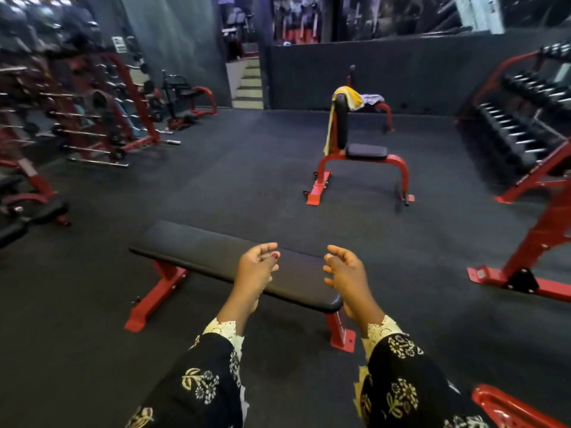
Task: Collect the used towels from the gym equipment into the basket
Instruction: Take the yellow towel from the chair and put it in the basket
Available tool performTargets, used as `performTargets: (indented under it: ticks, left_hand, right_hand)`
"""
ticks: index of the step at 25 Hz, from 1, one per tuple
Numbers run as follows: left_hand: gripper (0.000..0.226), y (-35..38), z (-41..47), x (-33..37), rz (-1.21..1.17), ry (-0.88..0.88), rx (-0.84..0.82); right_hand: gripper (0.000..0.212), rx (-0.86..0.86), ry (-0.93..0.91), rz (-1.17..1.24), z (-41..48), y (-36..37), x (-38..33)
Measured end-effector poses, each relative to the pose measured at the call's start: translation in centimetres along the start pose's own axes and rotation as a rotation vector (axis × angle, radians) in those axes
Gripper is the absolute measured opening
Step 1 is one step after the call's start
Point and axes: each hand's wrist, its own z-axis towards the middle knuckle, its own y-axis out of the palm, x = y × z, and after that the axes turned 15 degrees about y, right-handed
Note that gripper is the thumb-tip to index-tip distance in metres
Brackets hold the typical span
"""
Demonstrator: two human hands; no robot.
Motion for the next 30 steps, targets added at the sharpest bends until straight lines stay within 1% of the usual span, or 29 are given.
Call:
performTargets:
  ticks: [4,10,13,15,19,22,25,30]
  left_hand:
    - [0.021,4.5,4.1,-0.3,-0.025,-0.002,-0.099]
    - [0.025,17.4,10.5,-0.9,-0.057,0.000,-0.321]
    - [0.023,23.1,14.1,-1.1,-0.066,0.011,-0.380]
    - [0.023,28.2,18.1,-1.1,-0.077,0.030,-0.409]
    - [0.024,39.4,27.2,0.1,-0.113,0.044,-0.426]
    - [0.025,45.5,33.0,0.7,-0.128,0.060,-0.436]
    - [0.023,49.3,39.5,0.2,-0.113,0.043,-0.403]
    - [0.023,52.7,52.0,-1.9,-0.078,0.063,-0.290]
  right_hand:
    - [0.024,0.108,-0.020,0.001,2.7,-3.1,-1.7]
    - [0.023,0.326,-0.043,0.096,9.2,-12.5,-4.8]
    - [0.022,0.364,-0.047,0.121,13.5,-16.3,-7.0]
    - [0.021,0.382,-0.058,0.122,17.7,-19.1,-9.6]
    - [0.020,0.414,-0.094,0.072,27.6,-25.2,-16.5]
    - [0.020,0.413,-0.144,0.007,34.5,-28.7,-21.4]
    - [0.020,0.371,-0.141,0.005,41.9,-30.3,-25.4]
    - [0.019,0.263,-0.135,0.010,55.1,-29.6,-30.0]
